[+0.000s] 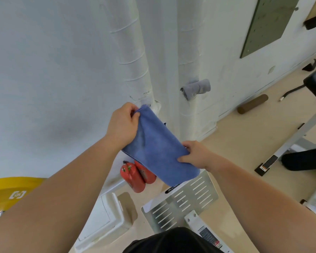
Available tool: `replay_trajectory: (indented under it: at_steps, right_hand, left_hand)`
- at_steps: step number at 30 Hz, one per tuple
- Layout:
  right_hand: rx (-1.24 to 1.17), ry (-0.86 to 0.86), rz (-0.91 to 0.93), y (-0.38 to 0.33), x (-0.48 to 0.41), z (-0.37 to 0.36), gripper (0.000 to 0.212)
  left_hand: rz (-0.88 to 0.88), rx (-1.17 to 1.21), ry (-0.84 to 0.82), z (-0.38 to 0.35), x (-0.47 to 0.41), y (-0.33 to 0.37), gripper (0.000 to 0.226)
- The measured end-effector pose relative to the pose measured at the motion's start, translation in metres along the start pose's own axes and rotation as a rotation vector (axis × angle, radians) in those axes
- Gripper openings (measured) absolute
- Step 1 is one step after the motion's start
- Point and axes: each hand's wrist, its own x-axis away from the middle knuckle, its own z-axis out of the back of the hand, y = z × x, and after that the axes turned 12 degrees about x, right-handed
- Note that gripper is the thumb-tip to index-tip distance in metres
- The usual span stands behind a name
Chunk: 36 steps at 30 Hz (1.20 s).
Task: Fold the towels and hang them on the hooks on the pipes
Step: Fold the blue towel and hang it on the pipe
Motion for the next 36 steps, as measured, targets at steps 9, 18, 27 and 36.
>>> replay_trajectory:
  at_steps: [9, 18, 27, 36]
  right_hand:
    - [-0.217, 0.048, -0.099, 0.03, 0.012, -0.001, 0.02]
    - [-0.761, 0.205, -0.14, 0.038, 0.027, -0.003, 0.02]
    - [-0.59, 0.353, -0.239, -0.012, 0.021, -0.018, 0.03]
    - [-0.455, 0.324, 0.068, -0.081, 0.033, -0.037, 0.043]
  left_hand:
    - [0.327, 0.115, 0.164, 0.009, 0.019, -0.062, 0.014]
    - [0.409, 0.255, 0.183, 0.002, 0.061, -0.082, 0.025]
    - [0.363, 0.255, 0.087, -0.029, 0.088, -0.068, 0.037]
    - [0.074, 0.304, 0.005, -0.045, 0.092, -0.03, 0.036]
